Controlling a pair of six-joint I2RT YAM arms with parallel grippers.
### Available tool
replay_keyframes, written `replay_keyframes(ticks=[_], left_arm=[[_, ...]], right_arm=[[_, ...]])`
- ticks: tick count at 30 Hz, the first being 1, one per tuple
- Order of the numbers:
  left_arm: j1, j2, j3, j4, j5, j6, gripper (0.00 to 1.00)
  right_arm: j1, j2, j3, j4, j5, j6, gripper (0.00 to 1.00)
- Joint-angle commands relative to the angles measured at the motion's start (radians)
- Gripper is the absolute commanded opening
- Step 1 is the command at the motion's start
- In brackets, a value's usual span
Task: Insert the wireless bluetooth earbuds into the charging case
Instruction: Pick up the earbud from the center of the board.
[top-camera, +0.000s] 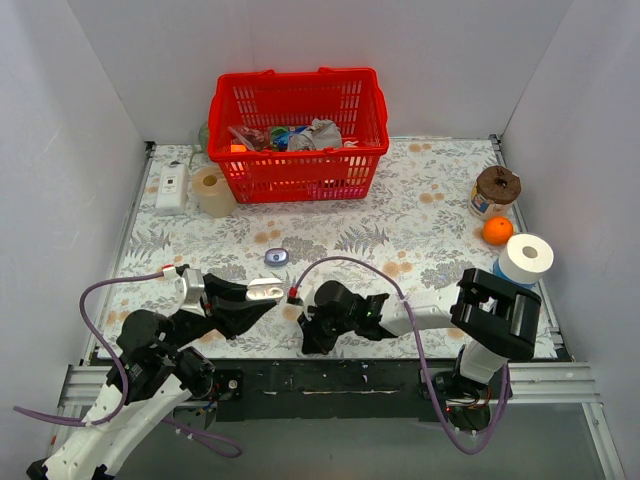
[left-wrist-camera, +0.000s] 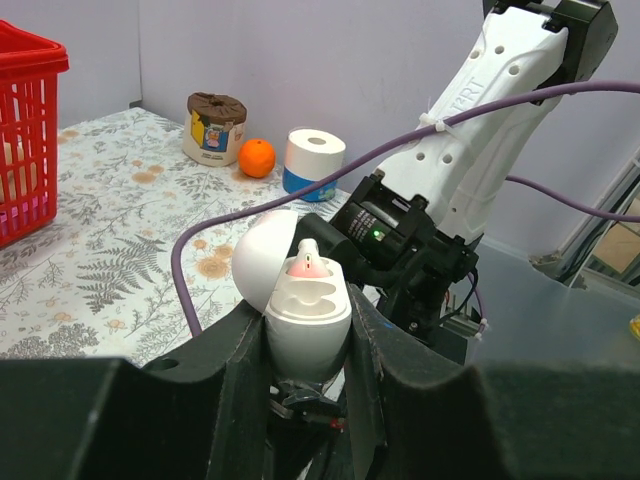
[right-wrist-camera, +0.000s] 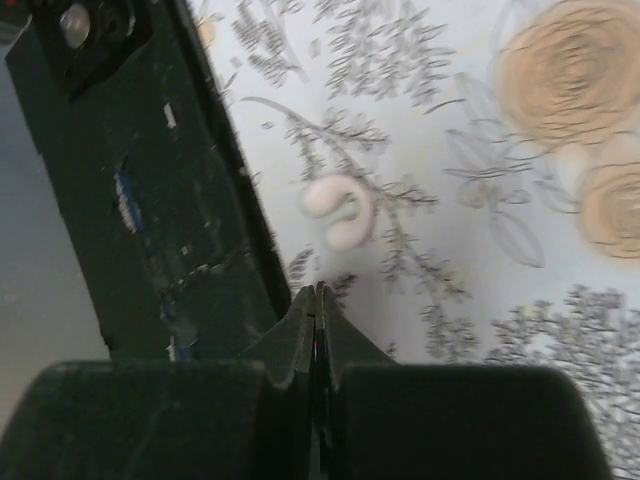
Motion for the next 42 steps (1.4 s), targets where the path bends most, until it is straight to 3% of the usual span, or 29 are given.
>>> replay_keyframes(ticks=[1,11,23,29,42], left_arm=[[-0.002,0.016,0.017,0.015,-0.002,0.015,0.0],[-0.002,0.017,0.029,0.0,0.003,0.009,0.0],[-0.002,0.019,0.033,0.001,0.01,0.012,0.0],[-0.002,0.037,0.031,0.021,0.018,0.018,0.0],[-0.002,0.022,0.031,0.003,0.015,0.009,0.0]], right_arm=[[0.061,0.02,0.024,-0.034,-0.051,-0.003,0.01],[0.04,0.105,0.084,-0.036,0.035,0.025,0.01],[0.009,0.044,0.09,-0.011,-0.115,-0.021,0.01],[0.007,-0.002,0.111,-0.091,-0.095,-0.059,0.01],[-0.019,0.081,0.09,-0.026,-0.094,-0.039,0.01]])
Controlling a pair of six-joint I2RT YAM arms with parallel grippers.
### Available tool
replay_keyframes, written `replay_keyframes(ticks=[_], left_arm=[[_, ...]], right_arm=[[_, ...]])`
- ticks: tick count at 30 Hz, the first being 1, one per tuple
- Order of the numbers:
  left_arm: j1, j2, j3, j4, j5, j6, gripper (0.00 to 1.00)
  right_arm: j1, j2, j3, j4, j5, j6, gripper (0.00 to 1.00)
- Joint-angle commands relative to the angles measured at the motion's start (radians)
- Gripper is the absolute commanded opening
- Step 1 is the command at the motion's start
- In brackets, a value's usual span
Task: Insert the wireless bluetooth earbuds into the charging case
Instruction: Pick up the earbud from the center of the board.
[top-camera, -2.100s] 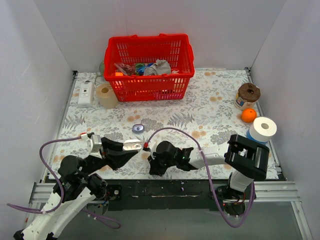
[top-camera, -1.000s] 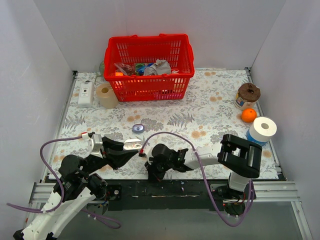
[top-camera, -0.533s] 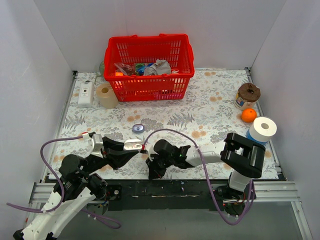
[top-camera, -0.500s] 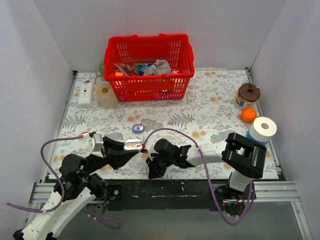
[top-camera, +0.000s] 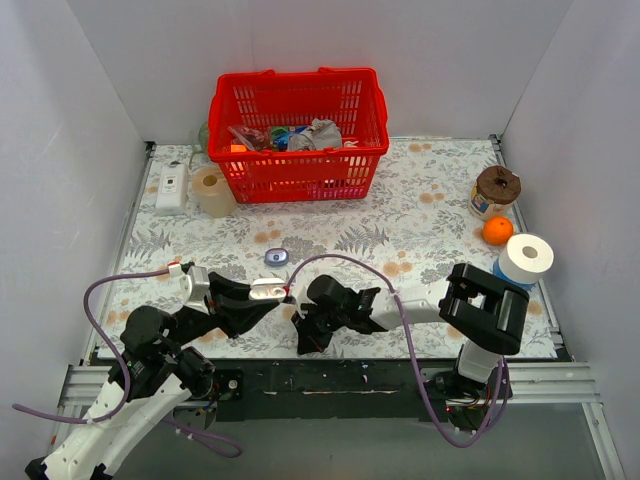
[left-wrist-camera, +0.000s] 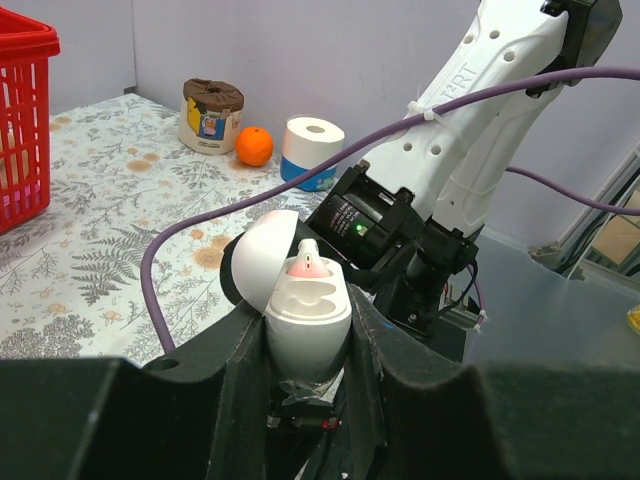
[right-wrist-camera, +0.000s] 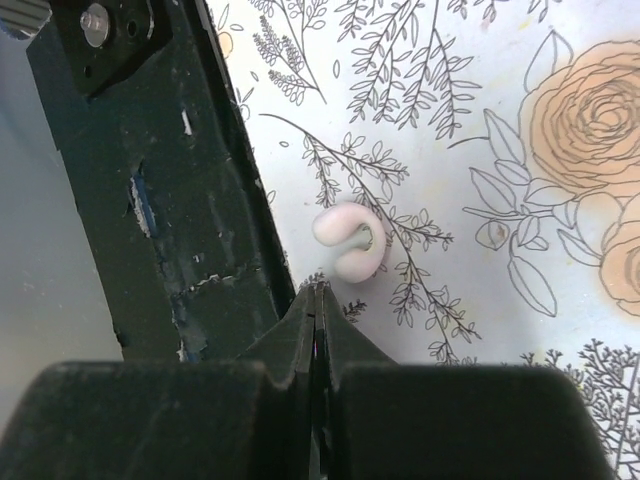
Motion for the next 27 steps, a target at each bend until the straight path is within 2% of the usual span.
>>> replay_keyframes(ticks=[1,11,20,27], left_arm=[[-0.002,-0.009,0.031,0.003,0.001,0.005,0.0],[-0.002,-0.015,0.028,-0.002,-0.006,0.005,0.0],[-0.002,-0.014,0.023,0.008,-0.006,0.002,0.0],[-0.002,-0.015,0.028,-0.003,-0.013,0.019,0.0]], right_arm=[[-0.018,0.018,0.006,0.047,0.013,0.002,0.01],[-0.075,0.036,0.005,0.062,-0.002,-0.005,0.01],[-0.104,0.089,0.08,0.01,-0.034,-0.061,0.01],[-0.146,-0.12,-0.011,-0.017,0.147,-0.041,0.01]])
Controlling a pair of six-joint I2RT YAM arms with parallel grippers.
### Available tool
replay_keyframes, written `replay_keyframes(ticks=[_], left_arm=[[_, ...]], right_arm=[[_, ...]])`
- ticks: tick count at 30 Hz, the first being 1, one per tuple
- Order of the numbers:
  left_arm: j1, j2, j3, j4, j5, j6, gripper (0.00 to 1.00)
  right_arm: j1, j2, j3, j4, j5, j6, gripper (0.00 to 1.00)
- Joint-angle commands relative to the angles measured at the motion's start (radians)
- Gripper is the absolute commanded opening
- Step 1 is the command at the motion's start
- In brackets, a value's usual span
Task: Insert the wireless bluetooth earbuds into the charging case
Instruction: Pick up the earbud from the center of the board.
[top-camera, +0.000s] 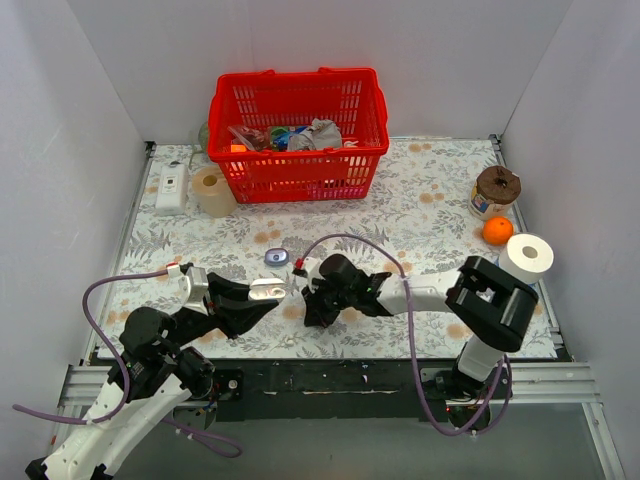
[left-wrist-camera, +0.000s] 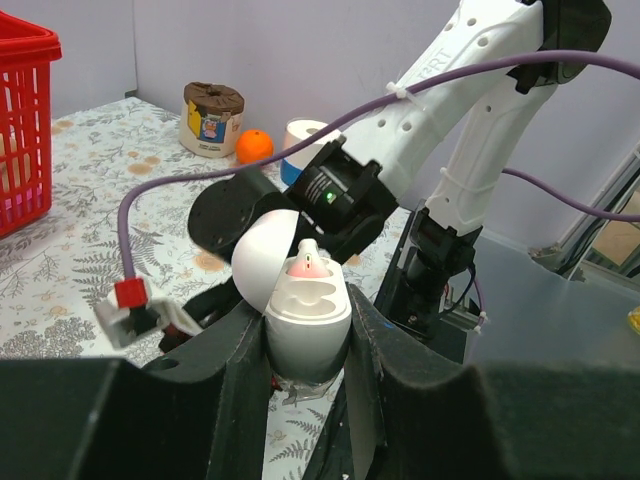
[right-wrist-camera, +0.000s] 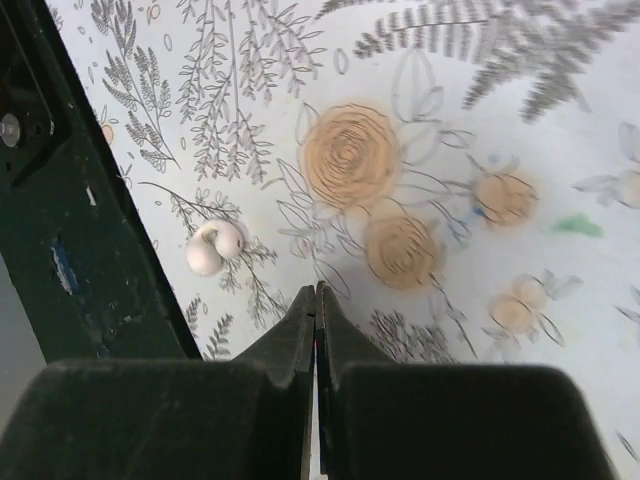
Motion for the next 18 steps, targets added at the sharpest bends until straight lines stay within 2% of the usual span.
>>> replay_keyframes(ticks=[1,6,10,18], left_arm=[[-0.002,-0.009,0.028,-0.002,-0.014,0.021,0.0],[-0.002,-0.008,0.024,0.011,-0.012,0.029,0.0],[-0.002,-0.006,0.021,0.018,-0.003,0.02,0.0],[-0.002,-0.019,0.034,-0.013,-0.003,0.016,0.0]], right_arm=[[-0.008,-0.174,-0.045,-0.042,0.101,-0.016,0.01],[0.064,-0.171,-0.034,-0.061,-0.022,-0.023,0.01],[0.127,-0.113,-0.03,-0.038,-0.036,0.001,0.01],[0.127,-0.059,-0.019,0.022,-0.051,0.024,0.01]])
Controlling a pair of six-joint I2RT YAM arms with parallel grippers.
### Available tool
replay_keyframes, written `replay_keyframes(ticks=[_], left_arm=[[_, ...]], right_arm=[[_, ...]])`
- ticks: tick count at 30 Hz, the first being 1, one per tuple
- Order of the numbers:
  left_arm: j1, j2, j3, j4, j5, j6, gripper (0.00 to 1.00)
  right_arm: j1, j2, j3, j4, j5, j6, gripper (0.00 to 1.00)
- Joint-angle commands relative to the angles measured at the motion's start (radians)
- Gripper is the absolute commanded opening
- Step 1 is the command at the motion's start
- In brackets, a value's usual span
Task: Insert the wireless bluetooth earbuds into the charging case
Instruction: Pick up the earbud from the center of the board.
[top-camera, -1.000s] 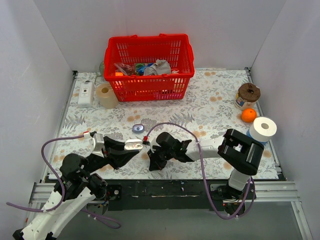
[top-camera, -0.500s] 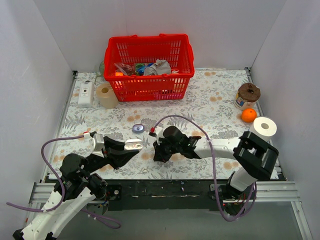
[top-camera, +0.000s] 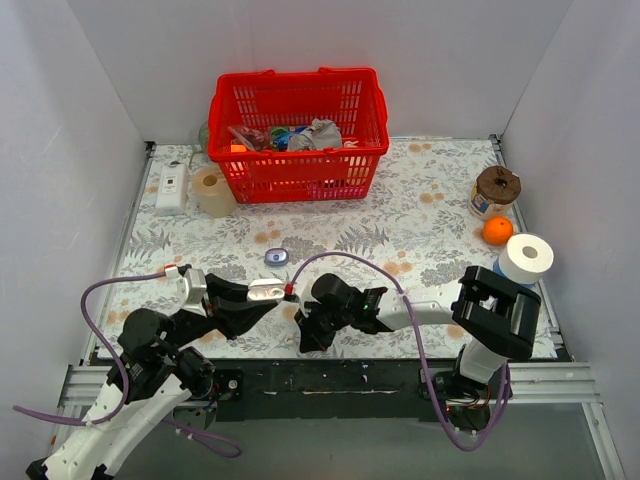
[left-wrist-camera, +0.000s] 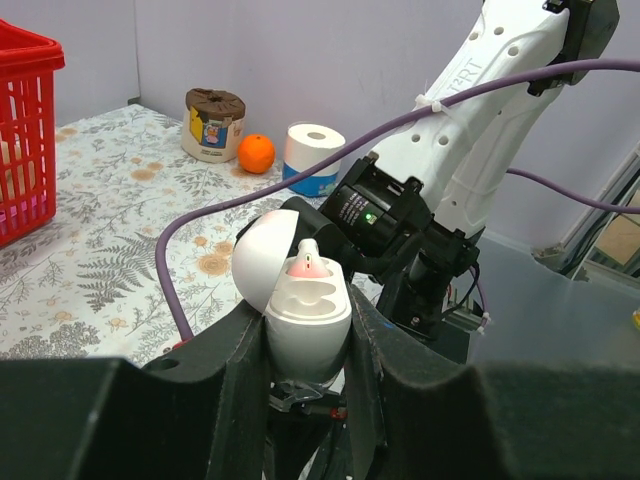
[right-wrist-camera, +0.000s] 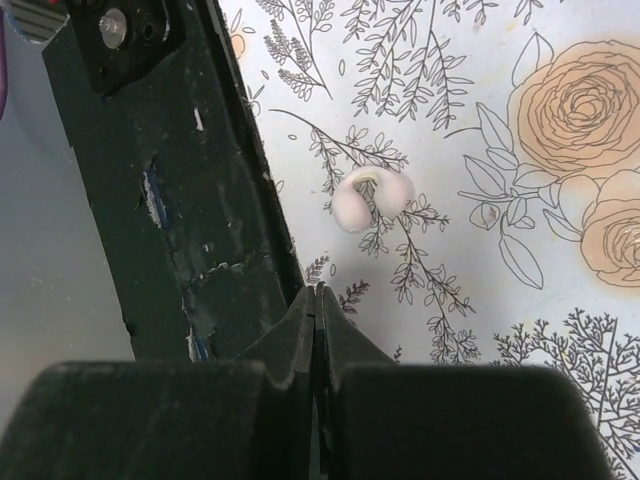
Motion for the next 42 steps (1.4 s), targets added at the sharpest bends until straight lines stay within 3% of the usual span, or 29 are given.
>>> replay_keyframes(ticks=[1,19,42], left_arm=[[-0.002,-0.008,0.034,-0.01,-0.001,0.004,0.0],[-0.002,0.01,0.023,0.016,0.009,0.001,0.0],[-0.002,0.018,0.018,0.029,0.014,-0.01,0.0]], right_arm=[[-0.003,0.039,0.031,0.061,-0.028,0.008,0.01],[-0.003,0.092,0.019,0.186,-0.046,0.097,0.01],[-0.054,0.094,-0.041,0.208,-0.042,0.095,0.01]])
